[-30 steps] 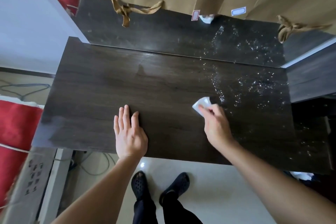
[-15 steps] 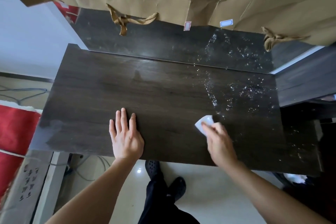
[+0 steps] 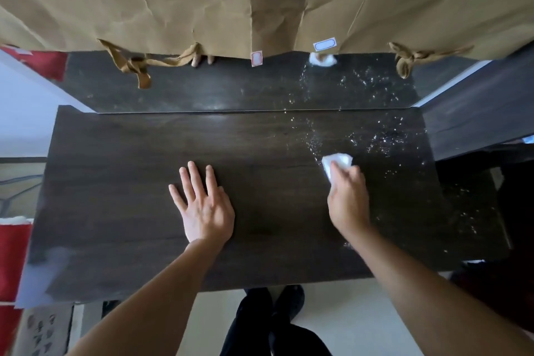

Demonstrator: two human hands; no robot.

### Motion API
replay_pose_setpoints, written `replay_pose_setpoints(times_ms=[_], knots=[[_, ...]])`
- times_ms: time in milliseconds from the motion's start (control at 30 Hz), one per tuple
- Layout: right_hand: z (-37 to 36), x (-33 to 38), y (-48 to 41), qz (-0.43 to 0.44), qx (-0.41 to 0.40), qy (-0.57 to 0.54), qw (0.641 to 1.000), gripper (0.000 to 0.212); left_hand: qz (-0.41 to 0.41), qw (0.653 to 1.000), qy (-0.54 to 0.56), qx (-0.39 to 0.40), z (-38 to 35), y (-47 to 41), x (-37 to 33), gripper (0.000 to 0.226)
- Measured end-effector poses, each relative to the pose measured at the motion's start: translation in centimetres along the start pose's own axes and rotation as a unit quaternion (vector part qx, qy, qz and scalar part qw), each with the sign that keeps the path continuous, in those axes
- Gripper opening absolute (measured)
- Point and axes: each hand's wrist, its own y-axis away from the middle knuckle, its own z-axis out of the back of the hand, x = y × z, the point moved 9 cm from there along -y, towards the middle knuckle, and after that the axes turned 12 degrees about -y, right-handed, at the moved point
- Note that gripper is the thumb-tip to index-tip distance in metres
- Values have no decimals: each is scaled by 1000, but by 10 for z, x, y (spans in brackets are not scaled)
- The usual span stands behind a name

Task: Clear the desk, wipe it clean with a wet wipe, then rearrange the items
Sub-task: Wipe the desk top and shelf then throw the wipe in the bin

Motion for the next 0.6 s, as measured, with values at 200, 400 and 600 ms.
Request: replay_pose_setpoints(times_ms=[200,400,600], knots=[[-44,69,-9,84,50,-42,994,63,-14,1000,-13,16,-2,-2,-2,56],[-19,25,16,140,82,-24,986,56,-68,997,-40,-7,4,-7,-3,57],[-29,47,-95,-70,-46,2,996,49,-85,995,-49,-14,5,-9,-4,55]])
